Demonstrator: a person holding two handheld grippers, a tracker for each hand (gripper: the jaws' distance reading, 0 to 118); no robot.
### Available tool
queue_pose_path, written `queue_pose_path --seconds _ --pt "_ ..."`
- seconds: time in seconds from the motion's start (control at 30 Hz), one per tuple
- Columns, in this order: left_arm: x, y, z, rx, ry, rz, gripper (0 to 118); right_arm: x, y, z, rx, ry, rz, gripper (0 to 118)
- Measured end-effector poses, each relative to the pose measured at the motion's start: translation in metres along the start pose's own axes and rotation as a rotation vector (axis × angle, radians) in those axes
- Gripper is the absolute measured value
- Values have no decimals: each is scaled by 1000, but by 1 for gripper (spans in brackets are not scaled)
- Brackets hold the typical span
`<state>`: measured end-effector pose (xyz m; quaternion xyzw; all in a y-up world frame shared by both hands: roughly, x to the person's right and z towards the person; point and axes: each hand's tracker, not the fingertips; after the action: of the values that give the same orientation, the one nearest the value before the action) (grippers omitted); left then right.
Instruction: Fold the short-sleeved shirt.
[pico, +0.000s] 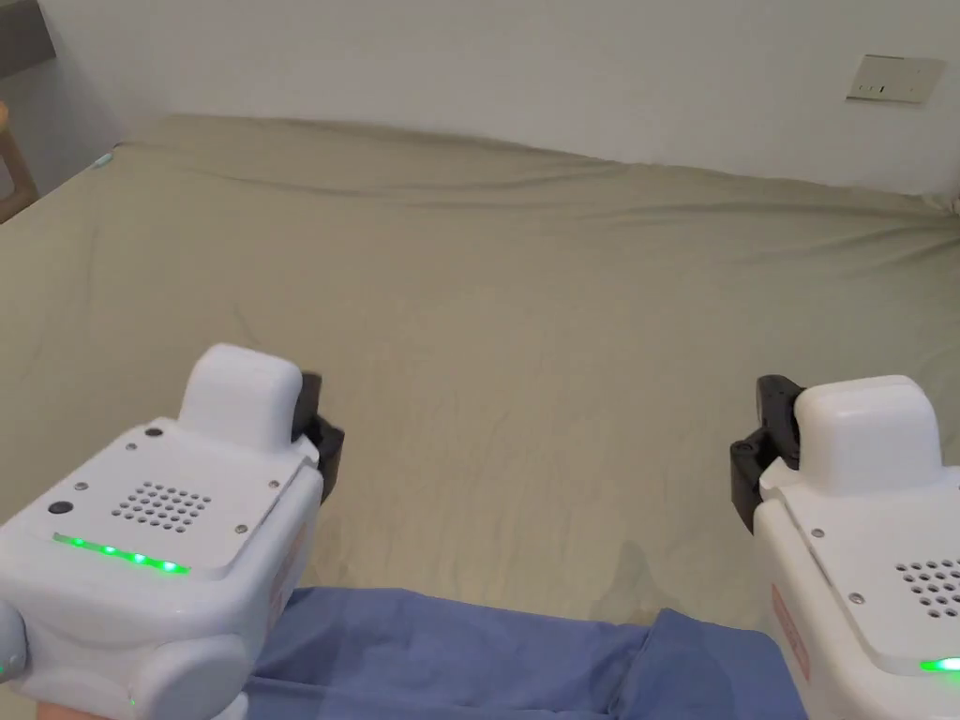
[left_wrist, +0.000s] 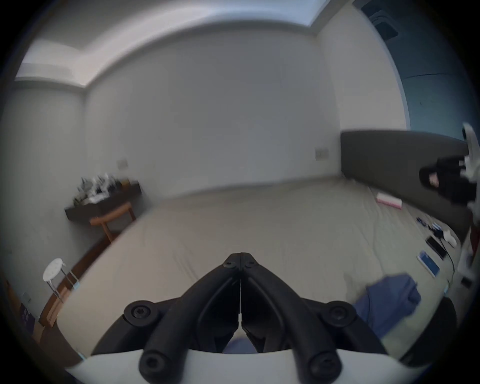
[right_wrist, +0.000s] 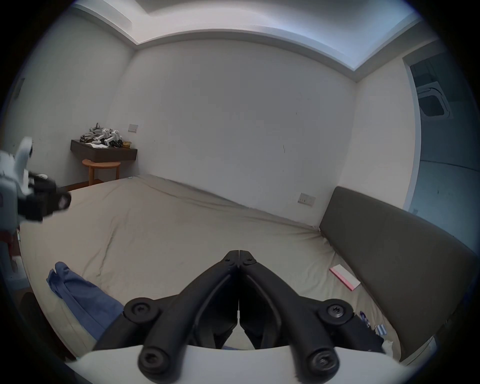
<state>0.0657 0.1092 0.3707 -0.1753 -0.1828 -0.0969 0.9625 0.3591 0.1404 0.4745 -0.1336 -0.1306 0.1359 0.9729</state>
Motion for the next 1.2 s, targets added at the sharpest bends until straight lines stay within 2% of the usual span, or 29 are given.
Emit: queue_pose_path --seconds 0.1,0.2,0.23,0.27,0.3,0.33,0.37,0.4,0.53,0.67,0.73,0.8,0.87,0.93,0.97,1.0,1.03,1.07,1.1,1.13,1.17,1.2 --pt "-20 -51 -25 -227 -70 50 0 5 -16 -5 -38 4 -26 1" --pt "-57 -112 -52 -428 -155 185 0 7 -28 -13 -91 10 -25 1" --pt "-72 -129 -58 -497 -173 231 13 9 -32 -16 -102 11 -26 1" --pt "-93 -145 -61 -540 -194 302 32 11 -34 -19 -114 13 -29 2" --pt "-110 -157 -63 -566 -200 375 64 12 -36 -20 -126 17 -32 2" --pt "-129 -167 -64 -604 -214 439 103 14 -37 -22 -138 22 -39 1" --pt "-148 -178 -63 -608 -229 506 116 16 -37 -24 -155 33 -56 2" --pt "-164 -181 -58 -595 -241 555 117 18 -37 -25 -169 46 -79 1" --pt "-220 -205 -47 -562 -264 801 117 23 -29 -25 -172 71 -135 2" --pt "-239 -232 -63 -608 -447 1040 117 19 -21 -27 -165 89 -142 2" --pt "-228 -242 -75 -641 -521 1094 117 14 -18 -27 -164 95 -131 2" --pt "-210 -244 -84 -642 -630 1074 117 11 -16 -26 -163 100 -125 2" --pt "-201 -236 -91 -613 -637 1068 117 9 -16 -25 -165 104 -122 2" --pt "-205 -238 -96 -602 -650 1151 117 7 -15 -24 -166 110 -118 1" --pt "-205 -241 -100 -588 -711 1228 117 6 -14 -23 -165 113 -117 2" --pt "-202 -245 -104 -608 -735 1289 113 5 -14 -23 -165 117 -116 2" --pt "-195 -252 -108 -638 -724 1325 88 4 -13 -23 -163 123 -117 2" --pt "-195 -259 -112 -686 -656 1296 45 2 -13 -24 -163 127 -115 2" --pt "-191 -263 -117 -775 -520 1147 13 1 -13 -24 -164 130 -113 2" --pt "-190 -271 -117 -761 -494 1090 13 0 -12 -23 -164 132 -111 2" --pt "-194 -264 -115 -663 -671 1268 13 0 -11 -23 -165 135 -108 2" --pt "-199 -267 -116 -705 -595 1217 13 0 -11 -21 -164 137 -106 1"
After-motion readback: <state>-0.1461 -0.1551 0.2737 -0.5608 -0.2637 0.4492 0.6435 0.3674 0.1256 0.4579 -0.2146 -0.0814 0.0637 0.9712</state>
